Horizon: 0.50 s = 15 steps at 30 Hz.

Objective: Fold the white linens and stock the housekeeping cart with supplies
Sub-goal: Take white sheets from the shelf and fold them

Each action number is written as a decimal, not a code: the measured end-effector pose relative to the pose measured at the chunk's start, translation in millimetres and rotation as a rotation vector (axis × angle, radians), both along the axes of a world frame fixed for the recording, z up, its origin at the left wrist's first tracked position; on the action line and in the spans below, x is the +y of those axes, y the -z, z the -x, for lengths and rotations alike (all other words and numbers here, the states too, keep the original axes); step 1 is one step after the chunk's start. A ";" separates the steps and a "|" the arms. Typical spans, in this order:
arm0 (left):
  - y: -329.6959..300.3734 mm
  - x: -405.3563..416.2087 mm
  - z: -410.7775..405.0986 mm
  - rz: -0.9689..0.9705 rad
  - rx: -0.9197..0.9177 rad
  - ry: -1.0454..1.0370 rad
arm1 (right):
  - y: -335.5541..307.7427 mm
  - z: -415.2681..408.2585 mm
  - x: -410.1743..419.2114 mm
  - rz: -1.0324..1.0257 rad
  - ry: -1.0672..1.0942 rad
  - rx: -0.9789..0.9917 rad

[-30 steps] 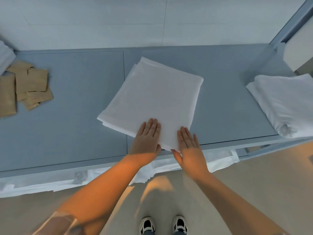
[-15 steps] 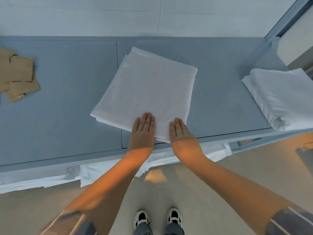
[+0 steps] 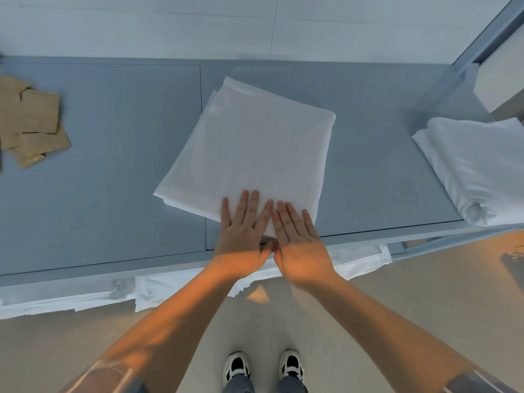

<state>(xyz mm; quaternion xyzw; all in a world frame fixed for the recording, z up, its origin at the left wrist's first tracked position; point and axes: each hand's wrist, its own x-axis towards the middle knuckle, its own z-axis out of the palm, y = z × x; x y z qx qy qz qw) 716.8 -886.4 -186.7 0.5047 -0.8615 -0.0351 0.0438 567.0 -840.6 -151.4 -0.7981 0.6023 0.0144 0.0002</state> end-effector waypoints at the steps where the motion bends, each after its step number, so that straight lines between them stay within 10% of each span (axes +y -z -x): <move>1: -0.8 -3.3 -6.6 0.015 -0.017 -0.010 | 2.9 1.2 -0.3 0.009 -0.003 0.003; 15: -13.4 -52.1 -107.8 -0.092 -0.089 -0.040 | 7.1 1.4 0.4 -0.049 -0.006 -0.012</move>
